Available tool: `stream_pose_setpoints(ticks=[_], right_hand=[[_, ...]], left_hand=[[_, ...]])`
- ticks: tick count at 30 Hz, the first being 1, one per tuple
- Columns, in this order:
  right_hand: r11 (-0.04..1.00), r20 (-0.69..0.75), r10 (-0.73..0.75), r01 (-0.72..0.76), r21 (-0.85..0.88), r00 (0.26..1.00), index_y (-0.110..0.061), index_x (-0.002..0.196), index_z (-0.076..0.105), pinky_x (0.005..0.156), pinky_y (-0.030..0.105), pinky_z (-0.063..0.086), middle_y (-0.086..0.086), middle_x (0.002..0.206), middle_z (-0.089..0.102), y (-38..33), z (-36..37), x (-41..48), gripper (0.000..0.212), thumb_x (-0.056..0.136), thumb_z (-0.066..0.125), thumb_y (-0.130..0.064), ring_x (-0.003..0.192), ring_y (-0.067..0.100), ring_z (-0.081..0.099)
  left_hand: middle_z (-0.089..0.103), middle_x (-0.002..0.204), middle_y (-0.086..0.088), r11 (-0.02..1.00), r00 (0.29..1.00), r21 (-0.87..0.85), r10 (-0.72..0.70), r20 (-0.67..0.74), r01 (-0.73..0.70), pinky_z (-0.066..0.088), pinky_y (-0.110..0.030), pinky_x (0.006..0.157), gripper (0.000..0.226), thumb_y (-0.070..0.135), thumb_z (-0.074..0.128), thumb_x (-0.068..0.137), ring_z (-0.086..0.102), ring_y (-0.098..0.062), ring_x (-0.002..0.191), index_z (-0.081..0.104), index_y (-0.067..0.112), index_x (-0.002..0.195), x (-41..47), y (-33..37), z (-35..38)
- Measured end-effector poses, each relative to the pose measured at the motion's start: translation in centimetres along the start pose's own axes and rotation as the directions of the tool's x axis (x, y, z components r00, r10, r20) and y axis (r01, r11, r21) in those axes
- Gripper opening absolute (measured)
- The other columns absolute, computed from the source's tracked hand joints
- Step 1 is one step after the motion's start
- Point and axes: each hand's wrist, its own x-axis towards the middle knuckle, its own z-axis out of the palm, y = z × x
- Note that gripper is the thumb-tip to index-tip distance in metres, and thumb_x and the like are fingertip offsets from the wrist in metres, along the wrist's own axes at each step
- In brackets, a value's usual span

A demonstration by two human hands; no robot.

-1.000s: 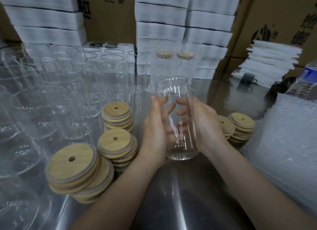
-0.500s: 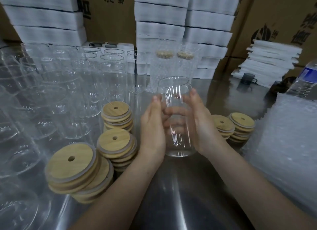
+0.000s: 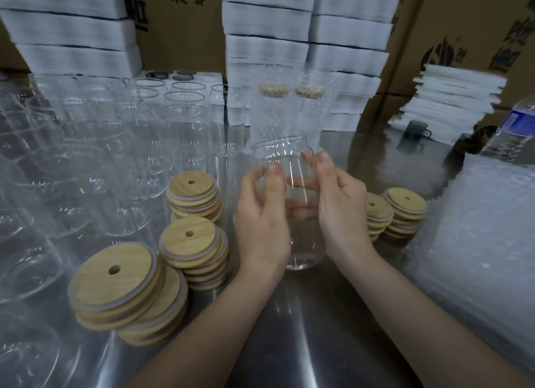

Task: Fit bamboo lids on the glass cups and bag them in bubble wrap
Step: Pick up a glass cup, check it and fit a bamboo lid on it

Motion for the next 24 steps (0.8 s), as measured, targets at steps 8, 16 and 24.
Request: stream_pose_setpoints(ticks=[8, 16, 24], right_hand=[[0.999, -0.108, -0.011, 0.007, -0.033, 0.994, -0.011, 0.095, 0.075, 0.049, 0.03, 0.055, 0.006, 0.072, 0.074, 0.1, -0.7, 0.7, 0.017, 0.098, 0.06, -0.018, 0.058, 0.02, 0.071], [1.0, 0.104, 0.02, -0.021, 0.005, 0.994, -0.024, 0.119, 0.063, 0.089, 0.029, 0.055, -0.004, 0.109, 0.072, -2.0, -1.6, 1.7, 0.031, 0.097, 0.048, -0.04, 0.099, 0.01, 0.068], [0.991, 0.317, -0.002, -0.04, 0.124, 0.948, -0.015, 0.122, 0.062, 0.093, 0.04, 0.055, 0.005, 0.115, 0.072, -2.6, -2.7, 1.9, 0.059, 0.075, 0.075, -0.047, 0.112, 0.024, 0.067]], left_hand=[[0.076, 0.089, -0.008, 0.981, 0.985, -0.1, -0.164, 0.06, 0.169, 0.06, -0.047, 0.06, 0.051, 0.056, 0.024, 0.101, 0.074, -0.03, 0.072, 0.062, 0.023, 0.112, 0.6, 0.3, -0.2], [0.076, 0.091, -0.001, 1.0, 0.997, -0.007, -0.005, 0.077, 0.006, 0.054, -0.035, 0.056, 0.041, 0.056, 0.029, 0.1, 0.073, -0.025, 0.071, 0.064, 0.037, 0.112, 0.6, -0.1, -0.3], [0.067, 0.104, 0.01, 0.808, 0.91, 0.42, 0.34, 0.238, -0.412, 0.055, -0.042, 0.077, 0.078, 0.085, 0.032, 0.077, 0.067, -0.009, 0.084, 0.049, 0.033, 0.132, 0.3, -0.1, -1.3]])
